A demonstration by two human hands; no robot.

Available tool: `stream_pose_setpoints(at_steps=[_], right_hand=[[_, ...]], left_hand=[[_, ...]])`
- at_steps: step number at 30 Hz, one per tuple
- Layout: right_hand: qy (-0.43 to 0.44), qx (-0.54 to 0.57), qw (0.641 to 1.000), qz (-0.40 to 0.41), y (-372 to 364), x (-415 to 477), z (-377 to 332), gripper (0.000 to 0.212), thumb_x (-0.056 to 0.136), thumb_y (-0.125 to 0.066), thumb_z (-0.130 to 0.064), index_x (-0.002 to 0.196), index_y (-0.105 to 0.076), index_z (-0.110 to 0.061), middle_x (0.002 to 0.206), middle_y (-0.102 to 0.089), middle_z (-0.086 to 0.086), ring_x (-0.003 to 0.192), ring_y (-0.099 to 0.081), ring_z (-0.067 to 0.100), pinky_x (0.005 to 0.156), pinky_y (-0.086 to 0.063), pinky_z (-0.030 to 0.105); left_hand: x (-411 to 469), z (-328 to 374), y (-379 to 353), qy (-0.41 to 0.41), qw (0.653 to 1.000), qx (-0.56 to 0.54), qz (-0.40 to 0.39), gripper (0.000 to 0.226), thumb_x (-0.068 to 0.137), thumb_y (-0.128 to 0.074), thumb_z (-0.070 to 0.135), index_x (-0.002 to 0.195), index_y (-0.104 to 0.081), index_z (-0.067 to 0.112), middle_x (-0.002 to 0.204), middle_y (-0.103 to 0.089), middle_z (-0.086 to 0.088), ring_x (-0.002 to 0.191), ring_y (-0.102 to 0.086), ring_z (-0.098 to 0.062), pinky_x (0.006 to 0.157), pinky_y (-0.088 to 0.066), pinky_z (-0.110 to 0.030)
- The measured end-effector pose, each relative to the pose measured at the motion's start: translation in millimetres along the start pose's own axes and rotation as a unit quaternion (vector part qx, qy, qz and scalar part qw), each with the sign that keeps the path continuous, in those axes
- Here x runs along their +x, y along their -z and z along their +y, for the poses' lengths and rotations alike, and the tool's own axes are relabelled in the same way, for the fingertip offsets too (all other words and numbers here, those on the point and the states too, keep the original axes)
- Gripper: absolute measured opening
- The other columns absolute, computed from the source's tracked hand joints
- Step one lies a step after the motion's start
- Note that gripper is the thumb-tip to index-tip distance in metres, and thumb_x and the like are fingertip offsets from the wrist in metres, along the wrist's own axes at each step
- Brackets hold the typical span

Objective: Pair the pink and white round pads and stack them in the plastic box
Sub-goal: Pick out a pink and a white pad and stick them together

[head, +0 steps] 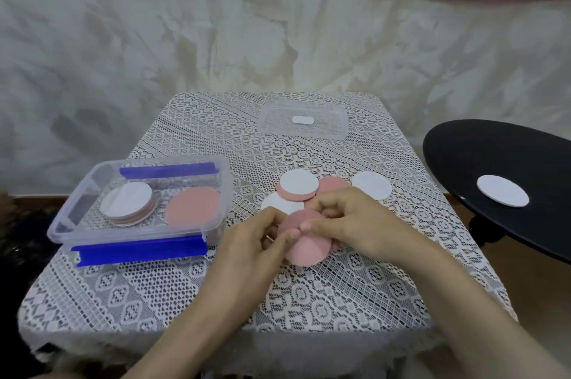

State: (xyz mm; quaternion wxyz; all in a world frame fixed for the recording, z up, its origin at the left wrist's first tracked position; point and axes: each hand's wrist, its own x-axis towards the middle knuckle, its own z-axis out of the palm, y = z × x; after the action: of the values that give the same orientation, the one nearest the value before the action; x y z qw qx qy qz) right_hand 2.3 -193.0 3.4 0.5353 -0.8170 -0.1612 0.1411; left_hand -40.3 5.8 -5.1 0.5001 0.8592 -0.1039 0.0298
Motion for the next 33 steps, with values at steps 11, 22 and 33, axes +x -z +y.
stream_pose_setpoints(at_steps=[11,22,33], right_hand=[[-0.059,-0.279,0.940,0.187,0,44,9,0.025,0.094,-0.062,-0.049,0.108,-0.071,-0.030,0.092,-0.069,-0.011,0.089,-0.064,0.016,0.071,-0.047,0.033],[-0.112,-0.324,0.919,0.194,-4,71,0,0.057,0.080,-0.078,-0.050,0.118,-0.048,-0.022,0.114,-0.053,0.001,0.100,-0.058,0.028,0.078,-0.043,0.038],[-0.038,-0.091,0.970,0.223,8,30,13,0.016,0.097,-0.063,-0.028,0.085,-0.053,-0.025,0.074,-0.066,-0.003,0.065,-0.058,0.017,0.062,-0.047,0.033]], left_hand=[[-8,-10,9,0.069,0.997,-0.028,-0.003,0.016,0.101,-0.052,0.030,0.088,-0.058,0.024,0.053,-0.059,0.003,0.042,-0.053,-0.006,0.046,-0.044,-0.025],[-1,-16,9,0.075,0.994,-0.075,-0.019,0.015,0.104,-0.047,0.024,0.094,-0.057,0.028,0.055,-0.061,-0.003,0.041,-0.054,-0.014,0.044,-0.045,-0.029],[-2,-8,4,0.089,0.991,-0.096,-0.008,0.020,0.105,-0.045,0.021,0.108,-0.059,0.035,0.065,-0.069,-0.009,0.050,-0.062,-0.018,0.054,-0.056,-0.039]])
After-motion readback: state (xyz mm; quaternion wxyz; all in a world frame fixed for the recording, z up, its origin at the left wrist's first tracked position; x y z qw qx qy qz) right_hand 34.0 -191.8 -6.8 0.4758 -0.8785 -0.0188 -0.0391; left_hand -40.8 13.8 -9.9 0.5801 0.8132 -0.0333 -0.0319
